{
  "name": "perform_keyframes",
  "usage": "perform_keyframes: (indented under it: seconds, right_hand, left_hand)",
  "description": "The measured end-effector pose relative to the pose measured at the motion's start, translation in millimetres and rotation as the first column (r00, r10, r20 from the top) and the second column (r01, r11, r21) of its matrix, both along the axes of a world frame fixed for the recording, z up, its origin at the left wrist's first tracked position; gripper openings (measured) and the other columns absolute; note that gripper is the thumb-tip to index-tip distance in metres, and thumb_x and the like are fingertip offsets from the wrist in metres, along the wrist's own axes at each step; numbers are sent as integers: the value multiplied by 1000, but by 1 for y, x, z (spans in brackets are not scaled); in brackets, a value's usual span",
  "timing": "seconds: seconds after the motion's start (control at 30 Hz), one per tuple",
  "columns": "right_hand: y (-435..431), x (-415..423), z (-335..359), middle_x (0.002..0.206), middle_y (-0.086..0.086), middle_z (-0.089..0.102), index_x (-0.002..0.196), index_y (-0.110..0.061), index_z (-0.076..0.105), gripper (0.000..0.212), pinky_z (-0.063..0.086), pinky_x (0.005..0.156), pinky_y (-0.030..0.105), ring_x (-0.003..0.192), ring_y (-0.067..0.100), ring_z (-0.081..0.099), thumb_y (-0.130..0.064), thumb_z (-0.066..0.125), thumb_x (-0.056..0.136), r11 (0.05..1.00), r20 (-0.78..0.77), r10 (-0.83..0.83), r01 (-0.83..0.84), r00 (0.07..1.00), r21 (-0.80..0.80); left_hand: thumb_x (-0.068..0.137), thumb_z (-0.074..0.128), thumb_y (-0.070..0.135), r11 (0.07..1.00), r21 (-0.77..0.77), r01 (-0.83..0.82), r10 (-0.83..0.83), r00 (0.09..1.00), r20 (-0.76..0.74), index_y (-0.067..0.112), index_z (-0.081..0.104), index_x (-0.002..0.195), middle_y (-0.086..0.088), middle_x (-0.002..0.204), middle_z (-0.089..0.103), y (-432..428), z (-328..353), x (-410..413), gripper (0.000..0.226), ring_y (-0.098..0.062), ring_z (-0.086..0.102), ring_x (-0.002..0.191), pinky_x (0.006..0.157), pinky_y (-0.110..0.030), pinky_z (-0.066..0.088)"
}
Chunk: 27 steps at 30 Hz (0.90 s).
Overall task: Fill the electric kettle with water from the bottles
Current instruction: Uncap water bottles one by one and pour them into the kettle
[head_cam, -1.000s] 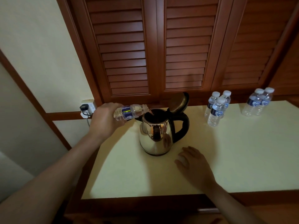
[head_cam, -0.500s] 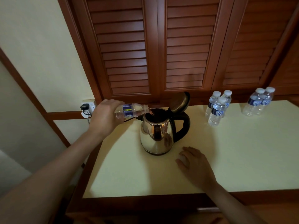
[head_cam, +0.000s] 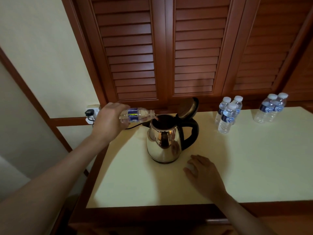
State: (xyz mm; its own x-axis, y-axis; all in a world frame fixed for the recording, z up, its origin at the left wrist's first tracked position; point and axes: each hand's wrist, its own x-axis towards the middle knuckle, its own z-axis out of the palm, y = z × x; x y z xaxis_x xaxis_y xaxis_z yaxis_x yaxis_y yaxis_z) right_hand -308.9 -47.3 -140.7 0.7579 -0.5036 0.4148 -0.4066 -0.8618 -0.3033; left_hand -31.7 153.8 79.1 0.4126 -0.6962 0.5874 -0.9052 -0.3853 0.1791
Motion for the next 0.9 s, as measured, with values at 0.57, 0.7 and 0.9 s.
perform_keyframes:
  seconds: [0.57, 0.7, 0.9]
  right_hand:
    - [-1, 0, 0, 124, -3, 65, 106, -23, 69, 39, 45, 99, 39, 124, 18, 53, -53, 51, 90, 1000, -9, -11, 12, 1000, 13]
    - [1, 0, 2, 124, -2, 65, 103, -23, 69, 35, 47, 97, 40, 121, 19, 55, -52, 55, 88, 1000, 16, -14, 14, 1000, 12]
    - [3, -1, 5, 122, 0, 66, 102, -21, 69, 36, 49, 95, 39, 118, 20, 56, -51, 56, 87, 1000, 45, -19, 19, 999, 10]
  left_hand:
    - [72, 86, 6, 999, 41, 27, -28, 998, 48, 9, 70, 119, -10, 110, 72, -1, 9, -1, 50, -30, 60, 102, 74, -29, 37]
    - [70, 86, 4, 998, 48, 32, -35, 997, 67, 8, 70, 117, -11, 109, 72, -3, 13, -2, 49, -32, 61, 101, 73, -30, 37]
    - [71, 86, 5, 996, 73, 46, -54, 993, 109, 9, 70, 114, -10, 107, 71, -4, 17, -2, 46, -32, 60, 101, 73, -31, 40]
